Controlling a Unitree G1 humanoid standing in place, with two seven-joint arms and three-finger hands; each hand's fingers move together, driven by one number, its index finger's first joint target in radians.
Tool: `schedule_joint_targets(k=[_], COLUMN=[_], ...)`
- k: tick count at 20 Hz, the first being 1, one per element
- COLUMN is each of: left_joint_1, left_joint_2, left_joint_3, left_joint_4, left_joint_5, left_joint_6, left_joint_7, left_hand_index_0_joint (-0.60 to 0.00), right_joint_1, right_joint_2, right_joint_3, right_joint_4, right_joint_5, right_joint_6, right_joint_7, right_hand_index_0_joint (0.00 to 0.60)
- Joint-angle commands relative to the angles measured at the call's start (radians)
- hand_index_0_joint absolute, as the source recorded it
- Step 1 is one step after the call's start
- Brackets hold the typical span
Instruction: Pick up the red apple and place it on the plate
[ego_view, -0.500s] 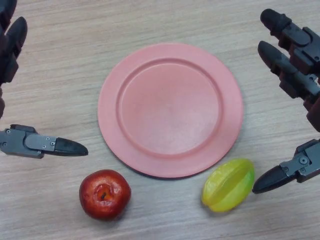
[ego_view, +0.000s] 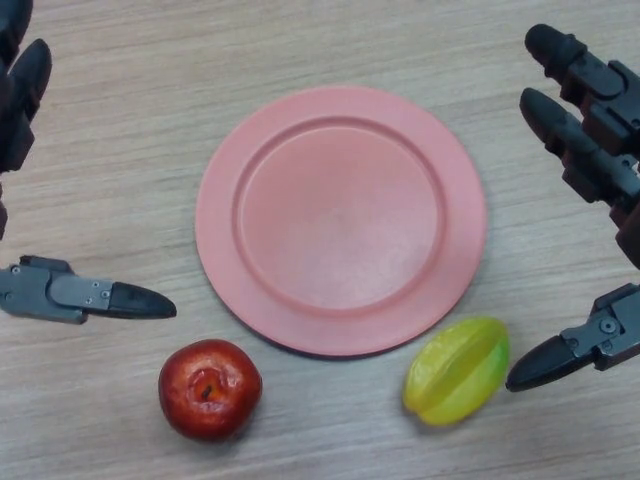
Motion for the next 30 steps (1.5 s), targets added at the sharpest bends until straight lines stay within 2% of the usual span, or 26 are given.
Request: schedule_joint_targets(k=[1, 4, 6, 8, 11, 13, 14, 15, 16, 17, 18, 19, 20, 23, 24, 28, 30], left_joint_1=[0.039, 0.163, 0.264, 0.316, 0.306, 0.294, 0.289, 0.288, 0.289, 0.293, 0.305, 0.311, 0.3, 0.259, 0.201, 0.015, -0.062], left_joint_2=[-0.003, -0.075, -0.102, -0.108, -0.11, -0.108, -0.106, -0.104, -0.099, -0.092, -0.083, -0.08, -0.071, -0.067, -0.07, -0.076, -0.072], left_joint_3=[0.017, -0.032, -0.082, -0.101, -0.139, -0.173, -0.182, -0.187, -0.2, -0.213, -0.232, -0.249, -0.282, -0.32, -0.337, -0.37, -0.369], left_joint_4=[-0.061, -0.023, 0.037, 0.104, 0.19, 0.248, 0.262, 0.267, 0.274, 0.278, 0.268, 0.235, 0.179, 0.099, 0.069, 0.077, 0.166], left_joint_5=[0.017, 0.095, 0.15, 0.184, 0.296, 0.389, 0.415, 0.422, 0.442, 0.468, 0.495, 0.508, 0.567, 0.673, 0.704, 0.658, 0.609], left_joint_6=[-0.167, -0.24, -0.359, -0.427, -0.455, -0.503, -0.515, -0.517, -0.512, -0.506, -0.475, -0.423, -0.39, -0.388, -0.341, -0.183, -0.222], left_joint_7=[0.022, -0.029, -0.054, -0.081, -0.058, -0.012, 0.002, 0.004, -0.002, -0.014, -0.051, -0.085, -0.109, -0.11, -0.114, -0.148, -0.108], left_hand_index_0_joint=[0.0, 0.0, 0.0, 0.0, 0.0, 0.0, -0.1, -0.188, -0.3, -0.375, -0.487, -0.563, -0.6, -0.6, -0.6, -0.6, -0.6], right_joint_1=[-0.027, -0.022, -0.02, -0.015, -0.02, -0.025, -0.026, -0.026, -0.025, -0.025, -0.024, -0.023, -0.024, -0.022, -0.017, -0.008, -0.005], right_joint_2=[-0.02, -0.017, -0.012, -0.007, -0.007, -0.004, -0.004, -0.004, -0.004, -0.004, -0.005, -0.007, -0.011, -0.015, -0.013, -0.02, -0.023], right_joint_3=[-0.06, -0.051, -0.041, -0.038, -0.023, -0.02, -0.021, -0.022, -0.025, -0.028, -0.034, -0.042, -0.053, -0.062, -0.069, -0.097, -0.106], right_joint_4=[-0.066, -0.046, -0.041, -0.035, -0.034, -0.042, -0.044, -0.045, -0.046, -0.046, -0.047, -0.051, -0.061, -0.089, -0.101, -0.113, -0.117], right_joint_5=[0.064, 0.043, 0.024, 0.018, -0.002, -0.008, -0.007, -0.005, -0.001, 0.003, 0.011, 0.019, 0.03, 0.04, 0.048, 0.061, 0.065], right_joint_6=[-0.112, -0.133, -0.144, -0.154, -0.146, -0.137, -0.136, -0.136, -0.137, -0.139, -0.141, -0.139, -0.131, -0.102, -0.095, -0.107, -0.111], right_joint_7=[-0.023, -0.019, -0.018, -0.016, -0.017, -0.018, -0.018, -0.018, -0.019, -0.019, -0.021, -0.023, -0.027, -0.036, -0.04, -0.033, -0.035], right_hand_index_0_joint=[0.0, 0.0, 0.0, 0.0, 0.0, 0.0, 0.0, 0.05, 0.2, 0.3, 0.45, 0.55, 0.6, 0.6, 0.6, 0.6, 0.6])
